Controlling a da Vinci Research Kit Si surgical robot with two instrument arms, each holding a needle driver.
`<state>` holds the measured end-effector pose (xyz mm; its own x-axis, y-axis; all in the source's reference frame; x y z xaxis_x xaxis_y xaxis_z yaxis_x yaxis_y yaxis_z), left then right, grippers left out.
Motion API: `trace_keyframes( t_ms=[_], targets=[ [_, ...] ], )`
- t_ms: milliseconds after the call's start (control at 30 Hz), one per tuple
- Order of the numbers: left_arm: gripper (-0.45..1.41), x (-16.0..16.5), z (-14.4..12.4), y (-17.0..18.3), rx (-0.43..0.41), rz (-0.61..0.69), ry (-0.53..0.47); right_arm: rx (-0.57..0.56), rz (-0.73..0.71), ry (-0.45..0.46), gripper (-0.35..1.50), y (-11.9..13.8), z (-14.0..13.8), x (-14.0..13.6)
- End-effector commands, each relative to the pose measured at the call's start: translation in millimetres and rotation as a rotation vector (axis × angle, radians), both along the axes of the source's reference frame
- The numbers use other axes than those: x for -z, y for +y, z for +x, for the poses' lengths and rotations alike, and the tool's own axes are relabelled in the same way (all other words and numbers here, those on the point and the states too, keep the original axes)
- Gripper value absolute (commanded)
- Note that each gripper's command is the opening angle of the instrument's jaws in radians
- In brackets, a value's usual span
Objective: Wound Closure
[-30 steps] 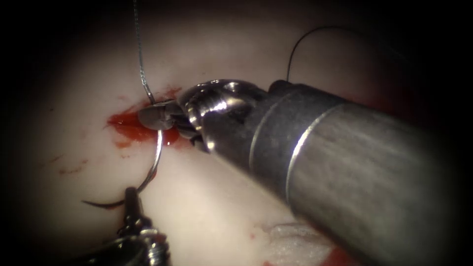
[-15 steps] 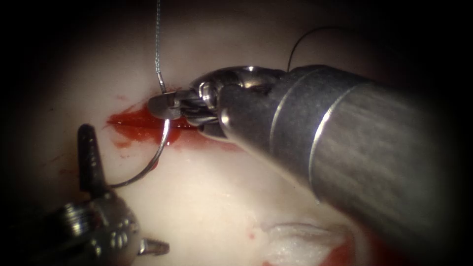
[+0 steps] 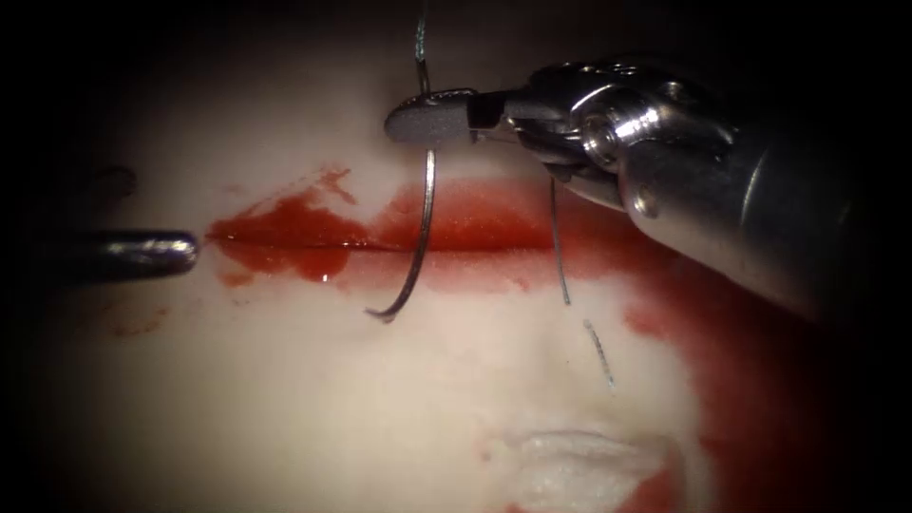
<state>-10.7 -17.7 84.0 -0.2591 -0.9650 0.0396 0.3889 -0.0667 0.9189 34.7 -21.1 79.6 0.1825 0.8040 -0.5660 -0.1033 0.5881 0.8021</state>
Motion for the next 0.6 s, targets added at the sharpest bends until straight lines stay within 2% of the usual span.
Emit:
trace_keyframes(
  t_ms=[33,100,167,200,367,433,600],
  targets=[
    [0.67,-0.3,-0.3,1.2,0.01,0.025,-0.062,0.01,-0.079,0.09,-0.35,1.1,0.5,-0.6],
    [0.64,-1.8,0.3,1.1,0.019,0.073,-0.21,0.026,-0.177,0.224,-0.35,1.1,0.7,-0.8],
    [0.67,-3.2,0.3,0.9,-0.002,0.062,-0.281,0.017,-0.258,0.276,-0.35,1.0,1.0,-0.7],
    [0.67,-4.2,0.2,0.7,0.01,0.103,-0.317,0.016,-0.285,0.295,-0.35,1.0,1.3,-0.5],
    [0.62,-7.7,-1.3,-1.4,-0.018,0.23,-0.39,-0.015,-0.393,0.363,-0.35,1.1,2.9,0.9],
    [0.57,-8.6,-2.3,-2.3,-0.022,0.291,-0.42,-0.021,-0.496,0.389,-0.35,1.3,3.7,1.7],
    [0.52,-8.8,-4.2,-3.5,-0.066,0.29,-0.447,-0.012,-0.625,0.407,-0.35,0.8,5.1,3.0]
  ],
)
